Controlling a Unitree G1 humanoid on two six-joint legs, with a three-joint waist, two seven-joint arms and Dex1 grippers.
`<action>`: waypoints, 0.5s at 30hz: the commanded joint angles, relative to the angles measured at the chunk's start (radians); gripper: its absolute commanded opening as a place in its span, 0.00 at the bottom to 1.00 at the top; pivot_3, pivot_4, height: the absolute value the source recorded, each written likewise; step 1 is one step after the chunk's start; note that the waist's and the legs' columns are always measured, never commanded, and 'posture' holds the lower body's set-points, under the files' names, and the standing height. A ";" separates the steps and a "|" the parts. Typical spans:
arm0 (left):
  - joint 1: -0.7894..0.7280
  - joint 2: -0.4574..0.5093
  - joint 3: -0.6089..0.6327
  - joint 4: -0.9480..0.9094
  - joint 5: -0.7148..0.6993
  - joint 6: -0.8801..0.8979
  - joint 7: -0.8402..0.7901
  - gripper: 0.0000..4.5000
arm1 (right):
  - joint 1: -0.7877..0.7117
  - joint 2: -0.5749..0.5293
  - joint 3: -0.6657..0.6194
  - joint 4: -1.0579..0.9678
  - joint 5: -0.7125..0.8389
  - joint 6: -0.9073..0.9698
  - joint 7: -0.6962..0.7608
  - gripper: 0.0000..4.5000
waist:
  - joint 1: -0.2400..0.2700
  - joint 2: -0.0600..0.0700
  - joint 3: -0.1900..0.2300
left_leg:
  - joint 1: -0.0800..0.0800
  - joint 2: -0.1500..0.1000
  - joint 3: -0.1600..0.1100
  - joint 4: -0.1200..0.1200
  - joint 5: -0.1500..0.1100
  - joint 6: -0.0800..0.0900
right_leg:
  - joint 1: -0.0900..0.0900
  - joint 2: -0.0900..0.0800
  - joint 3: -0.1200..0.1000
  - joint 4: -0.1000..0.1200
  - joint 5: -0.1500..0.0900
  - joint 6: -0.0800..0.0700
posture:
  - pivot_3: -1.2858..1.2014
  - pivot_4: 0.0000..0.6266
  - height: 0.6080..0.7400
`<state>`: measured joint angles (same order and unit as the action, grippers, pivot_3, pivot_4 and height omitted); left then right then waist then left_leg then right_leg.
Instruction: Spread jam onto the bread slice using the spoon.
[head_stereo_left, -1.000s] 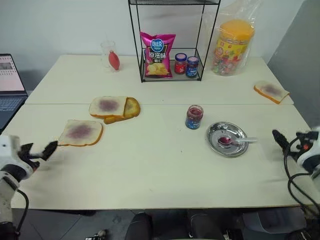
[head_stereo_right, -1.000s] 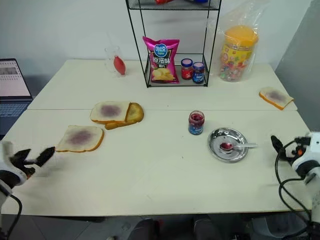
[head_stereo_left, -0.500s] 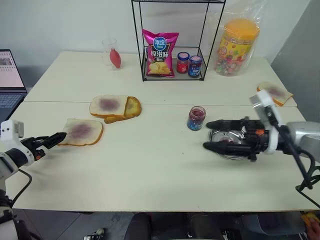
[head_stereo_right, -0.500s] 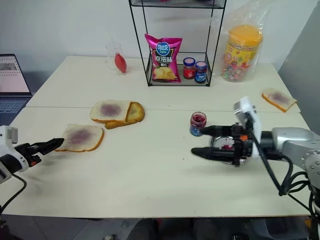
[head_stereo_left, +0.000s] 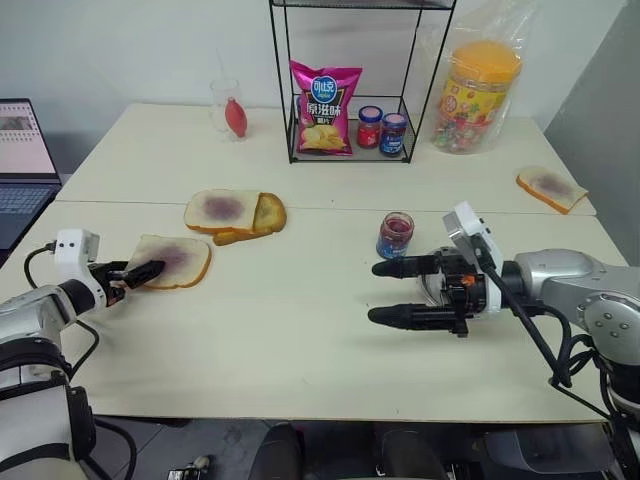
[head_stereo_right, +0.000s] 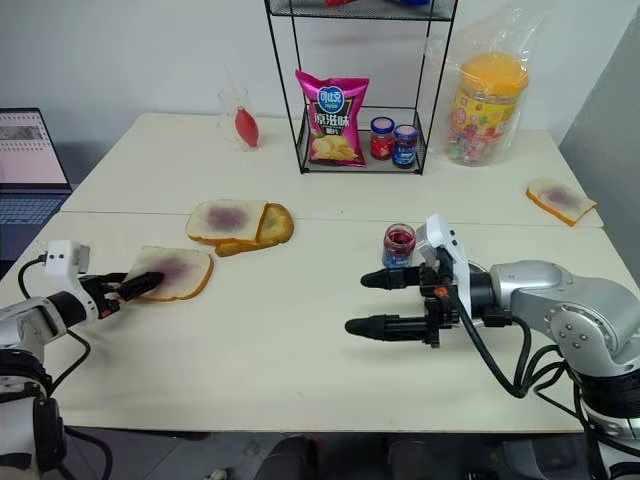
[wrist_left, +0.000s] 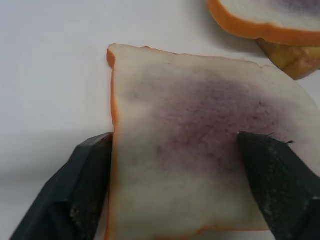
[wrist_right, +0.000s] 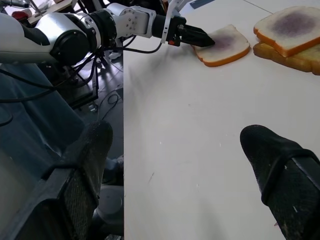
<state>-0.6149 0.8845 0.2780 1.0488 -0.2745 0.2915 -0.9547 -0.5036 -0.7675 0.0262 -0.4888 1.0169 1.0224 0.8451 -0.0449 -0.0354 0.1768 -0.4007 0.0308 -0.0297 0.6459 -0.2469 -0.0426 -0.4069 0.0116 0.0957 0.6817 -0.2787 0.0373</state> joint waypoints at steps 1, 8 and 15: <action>0.001 -0.013 -0.045 0.028 0.047 -0.015 -0.035 0.68 | -0.004 0.008 -0.025 -0.024 0.012 -0.009 -0.010 1.00 | 0.002 0.000 0.000 | 0.000 0.000 0.000 0.000 0.000 0.000 | 0.000 0.000 0.000 0.000 0.000 0.000 | 0.52 0.24 1.00; -0.017 -0.018 -0.062 0.061 0.085 -0.074 -0.013 0.38 | 0.004 0.026 -0.020 -0.028 0.001 -0.017 -0.026 1.00 | 0.006 0.000 0.000 | 0.000 0.000 0.000 0.000 0.000 0.000 | 0.000 0.000 0.000 0.000 0.000 0.000 | 0.52 0.24 1.00; -0.010 -0.006 -0.024 0.009 0.049 -0.088 -0.010 0.11 | 0.038 0.026 -0.031 -0.039 -0.013 -0.024 -0.038 1.00 | 0.006 0.000 0.000 | 0.001 0.000 -0.001 0.000 0.000 0.000 | 0.000 0.001 0.000 0.001 0.000 0.001 | 0.52 0.24 1.00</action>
<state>-0.6390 0.8717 0.2404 1.0863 -0.2204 0.1881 -0.9732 -0.4776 -0.7390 0.0240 -0.4904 1.0016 1.0152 0.8124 -0.0390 -0.0350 0.1766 -0.3998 0.0315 -0.0310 0.6464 -0.2465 -0.0421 -0.4064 0.0128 0.0954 0.6827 -0.2786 0.0382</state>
